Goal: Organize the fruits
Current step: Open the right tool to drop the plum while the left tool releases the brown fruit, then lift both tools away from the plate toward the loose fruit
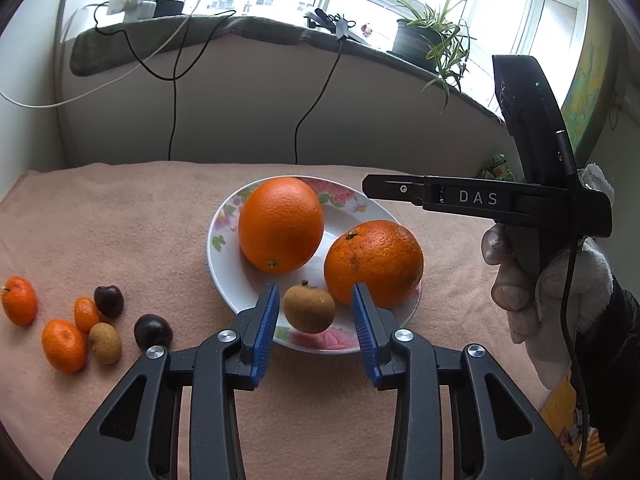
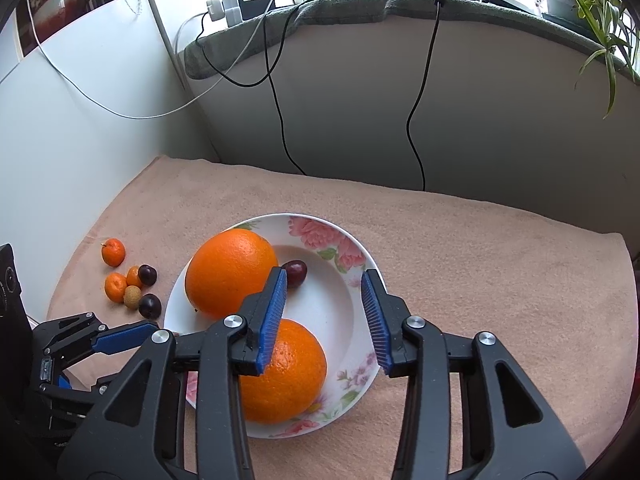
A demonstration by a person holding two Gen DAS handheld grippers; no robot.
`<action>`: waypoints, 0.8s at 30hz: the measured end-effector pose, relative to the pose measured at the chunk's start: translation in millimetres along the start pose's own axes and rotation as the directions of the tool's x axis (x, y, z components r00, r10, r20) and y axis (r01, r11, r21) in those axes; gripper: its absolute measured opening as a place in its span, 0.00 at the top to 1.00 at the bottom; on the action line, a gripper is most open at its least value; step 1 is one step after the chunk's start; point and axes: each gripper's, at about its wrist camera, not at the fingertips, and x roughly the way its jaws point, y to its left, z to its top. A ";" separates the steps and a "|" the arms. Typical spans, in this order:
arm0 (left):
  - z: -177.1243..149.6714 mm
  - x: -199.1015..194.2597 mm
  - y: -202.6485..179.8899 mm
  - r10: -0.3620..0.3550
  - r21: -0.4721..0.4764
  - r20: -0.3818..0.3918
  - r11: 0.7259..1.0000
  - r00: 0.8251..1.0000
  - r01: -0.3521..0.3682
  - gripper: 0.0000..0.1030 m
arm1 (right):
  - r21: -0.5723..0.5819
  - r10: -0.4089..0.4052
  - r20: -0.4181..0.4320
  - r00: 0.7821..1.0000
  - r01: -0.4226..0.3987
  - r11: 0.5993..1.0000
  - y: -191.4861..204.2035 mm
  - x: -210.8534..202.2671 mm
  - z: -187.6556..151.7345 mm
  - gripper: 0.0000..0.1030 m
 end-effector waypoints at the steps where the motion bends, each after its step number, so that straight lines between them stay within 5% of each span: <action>1: 0.4 -1.1 -0.5 0.000 0.001 0.003 1.000 1.000 0.000 0.56 | 0.000 -0.001 0.001 1.000 0.001 1.000 0.2 -0.5 0.0 0.57; 15: 3.5 -13.4 -5.2 0.027 0.019 0.040 0.999 0.999 -0.028 0.34 | 0.002 -0.017 0.028 0.999 0.017 1.000 8.9 -12.7 3.3 0.25; 24: 3.2 -23.5 -3.7 0.042 0.021 0.064 0.999 0.997 -0.044 0.30 | 0.004 -0.006 0.032 0.999 0.006 1.000 16.9 -18.0 4.0 0.22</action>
